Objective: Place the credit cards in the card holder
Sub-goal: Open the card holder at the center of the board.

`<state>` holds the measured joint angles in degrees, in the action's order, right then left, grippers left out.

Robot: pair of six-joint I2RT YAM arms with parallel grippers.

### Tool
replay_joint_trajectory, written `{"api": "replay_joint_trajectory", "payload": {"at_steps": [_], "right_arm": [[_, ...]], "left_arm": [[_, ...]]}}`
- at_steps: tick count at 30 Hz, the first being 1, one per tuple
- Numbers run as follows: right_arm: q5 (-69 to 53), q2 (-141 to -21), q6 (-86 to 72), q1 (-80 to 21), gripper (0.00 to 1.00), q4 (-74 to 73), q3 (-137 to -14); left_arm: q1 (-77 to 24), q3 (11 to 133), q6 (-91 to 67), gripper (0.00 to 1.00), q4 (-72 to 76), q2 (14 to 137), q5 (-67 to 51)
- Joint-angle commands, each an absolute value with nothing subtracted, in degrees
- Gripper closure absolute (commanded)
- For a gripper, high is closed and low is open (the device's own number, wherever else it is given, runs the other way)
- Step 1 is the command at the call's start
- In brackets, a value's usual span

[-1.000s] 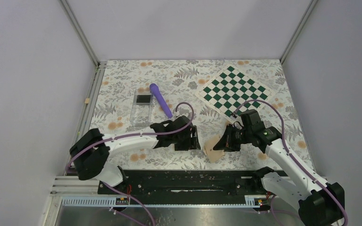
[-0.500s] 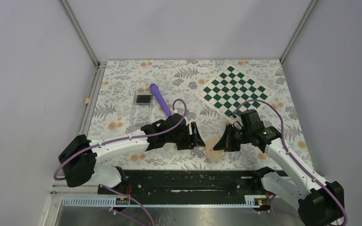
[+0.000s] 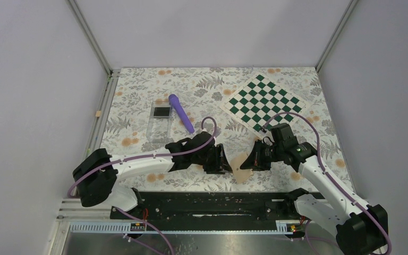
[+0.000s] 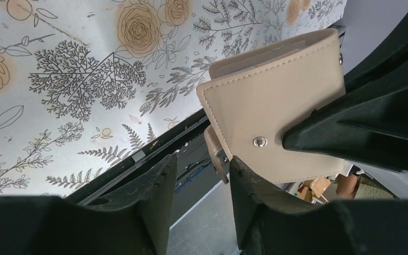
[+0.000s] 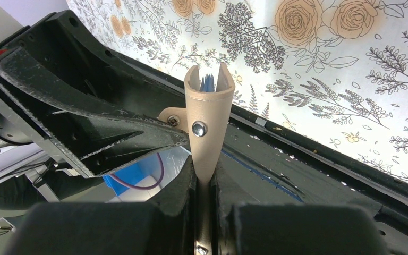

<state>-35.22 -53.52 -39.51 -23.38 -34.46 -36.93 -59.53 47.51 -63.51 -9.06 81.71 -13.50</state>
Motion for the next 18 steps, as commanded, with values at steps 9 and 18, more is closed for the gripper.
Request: {"api": "replay_joint_trajectory", "payload": {"at_steps": [9, 18], "right_arm": [[-37.9, -53.3, -40.4, -23.7, 1.0, -34.8, -40.2], [-39.1, -53.2, -41.6, -23.6, 1.0, -33.5, -40.2]], "left_arm": [[-59.6, 50.5, -63.7, 0.63, -7.4, 83.8, -12.1], [-59.6, 51.5, -62.4, 0.78, -7.0, 82.9, -11.7]]}}
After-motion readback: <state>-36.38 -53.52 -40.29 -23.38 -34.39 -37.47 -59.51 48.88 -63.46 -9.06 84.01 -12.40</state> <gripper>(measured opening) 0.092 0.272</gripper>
